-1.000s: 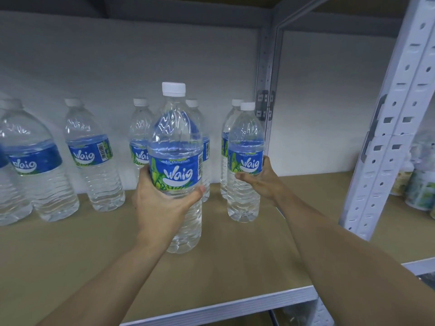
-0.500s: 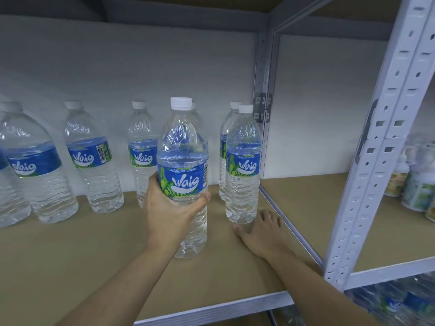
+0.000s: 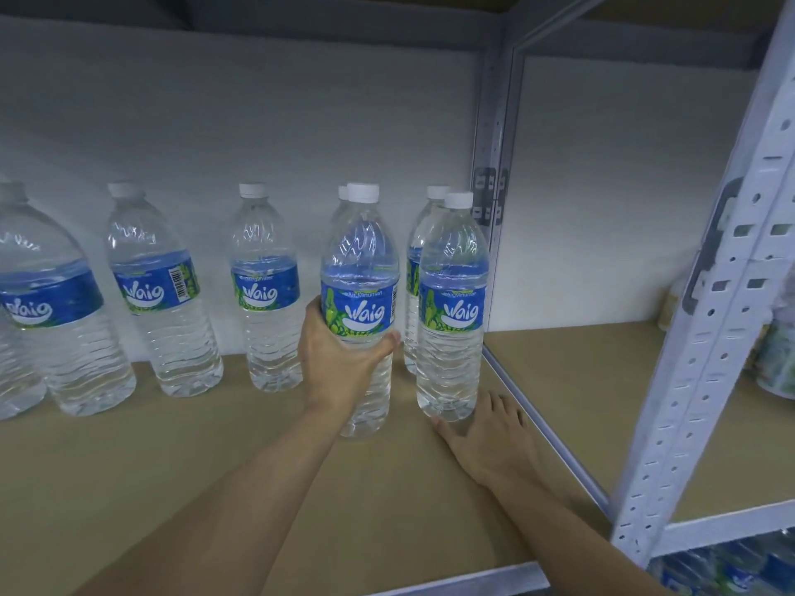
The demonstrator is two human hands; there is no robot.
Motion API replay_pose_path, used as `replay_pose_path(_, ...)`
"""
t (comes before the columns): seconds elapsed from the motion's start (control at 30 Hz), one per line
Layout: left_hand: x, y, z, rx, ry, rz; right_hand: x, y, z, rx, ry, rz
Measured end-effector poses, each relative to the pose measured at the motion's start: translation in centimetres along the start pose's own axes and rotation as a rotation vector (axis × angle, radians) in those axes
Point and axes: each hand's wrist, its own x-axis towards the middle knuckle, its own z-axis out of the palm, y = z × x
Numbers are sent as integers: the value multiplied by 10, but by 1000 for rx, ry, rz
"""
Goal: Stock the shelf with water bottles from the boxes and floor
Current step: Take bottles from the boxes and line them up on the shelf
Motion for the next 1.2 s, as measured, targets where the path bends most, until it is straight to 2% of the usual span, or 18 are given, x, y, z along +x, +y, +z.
replay_pose_path(0.37,7,-22,6,-13,-77,-28,-3,-2,-9,41,-81,-14)
replay_pose_path(0.7,14,-22,6,-81,-167,-54,-2,-1,-6,37,-40,-10)
replay_pose_path(1.2,14,-23,6,-109,-179,-66,-5,-4,-12,71,-49,3)
